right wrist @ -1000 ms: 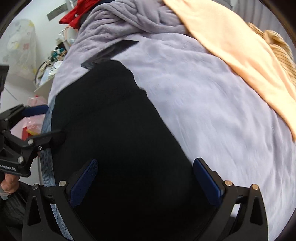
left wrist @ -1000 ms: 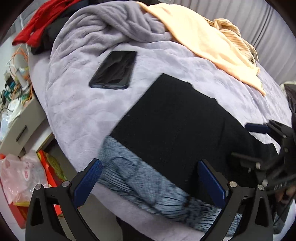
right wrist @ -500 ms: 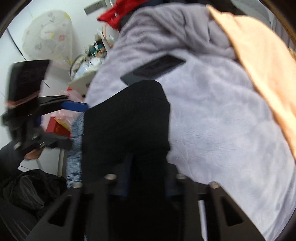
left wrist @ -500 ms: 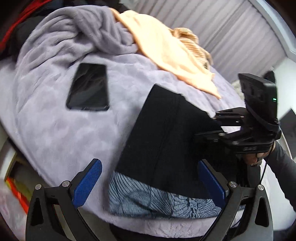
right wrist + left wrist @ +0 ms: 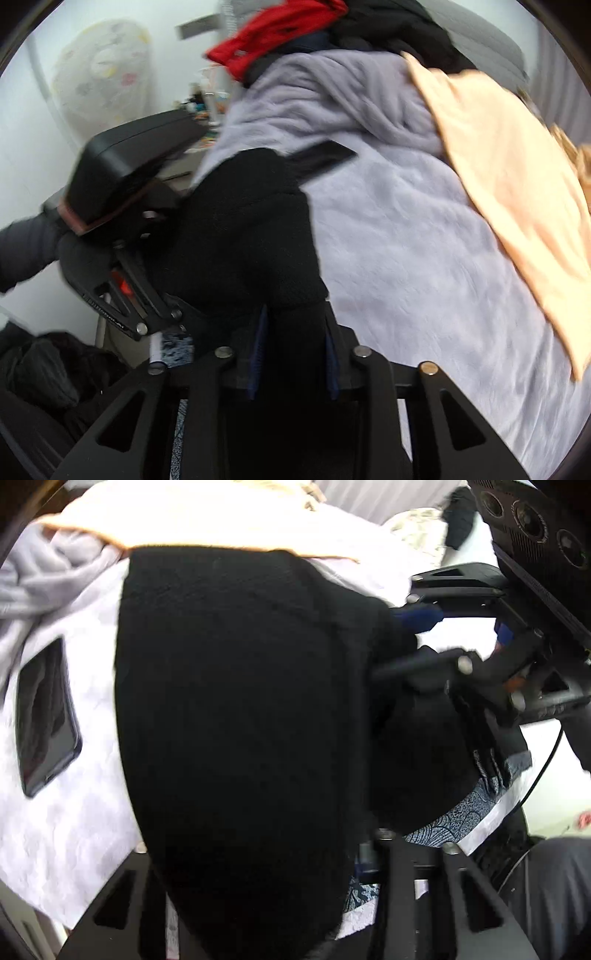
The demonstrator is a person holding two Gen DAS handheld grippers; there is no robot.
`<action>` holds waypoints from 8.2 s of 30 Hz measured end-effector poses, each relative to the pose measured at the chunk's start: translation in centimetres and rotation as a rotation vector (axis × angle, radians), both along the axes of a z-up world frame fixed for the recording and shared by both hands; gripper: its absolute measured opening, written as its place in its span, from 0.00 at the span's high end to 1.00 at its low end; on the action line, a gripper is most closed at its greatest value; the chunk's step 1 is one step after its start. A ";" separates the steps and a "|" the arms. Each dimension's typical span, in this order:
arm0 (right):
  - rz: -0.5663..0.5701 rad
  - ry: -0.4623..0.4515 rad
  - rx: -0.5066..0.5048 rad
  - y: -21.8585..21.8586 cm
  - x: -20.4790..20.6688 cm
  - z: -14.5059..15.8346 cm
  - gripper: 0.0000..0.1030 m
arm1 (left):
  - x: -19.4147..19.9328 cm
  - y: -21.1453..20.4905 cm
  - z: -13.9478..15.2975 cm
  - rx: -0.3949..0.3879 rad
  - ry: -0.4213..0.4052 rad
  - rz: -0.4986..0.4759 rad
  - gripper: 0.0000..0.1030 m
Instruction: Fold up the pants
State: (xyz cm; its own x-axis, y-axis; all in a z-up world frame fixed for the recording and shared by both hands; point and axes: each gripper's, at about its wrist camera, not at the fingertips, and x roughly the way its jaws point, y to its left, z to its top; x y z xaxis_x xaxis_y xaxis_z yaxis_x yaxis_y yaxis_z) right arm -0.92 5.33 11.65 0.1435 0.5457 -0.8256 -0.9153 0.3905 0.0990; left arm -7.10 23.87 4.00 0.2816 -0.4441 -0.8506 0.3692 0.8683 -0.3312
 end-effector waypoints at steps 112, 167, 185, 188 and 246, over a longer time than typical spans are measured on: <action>-1.099 0.306 0.260 -40.5 -19.4 -4.5 0.26 | -3.5 -28.6 3.8 0.301 -0.174 0.126 0.02; -0.757 -0.137 0.002 -30.8 -16.6 -0.6 0.09 | -6.5 -26.0 2.7 0.266 -0.129 0.062 0.00; -0.840 -0.049 -0.058 -30.2 -12.2 -4.4 0.00 | -0.2 -24.8 6.0 0.317 -0.203 0.197 0.00; -0.846 -0.063 -0.053 -30.2 -12.4 -4.4 0.00 | 3.8 -22.8 5.3 0.315 -0.138 0.329 0.00; -0.941 -0.008 -0.045 -33.0 -16.4 -3.8 0.00 | -7.8 -24.3 4.5 0.151 -0.096 0.070 0.00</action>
State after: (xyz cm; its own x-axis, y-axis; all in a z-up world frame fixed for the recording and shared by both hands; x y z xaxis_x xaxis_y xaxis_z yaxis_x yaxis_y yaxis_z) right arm -17.34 -27.62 7.85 0.5152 0.1702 -0.8400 -0.2220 0.9731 0.0610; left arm -14.87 -0.39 8.54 0.3908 -0.2901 -0.8736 0.3297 0.9302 -0.1614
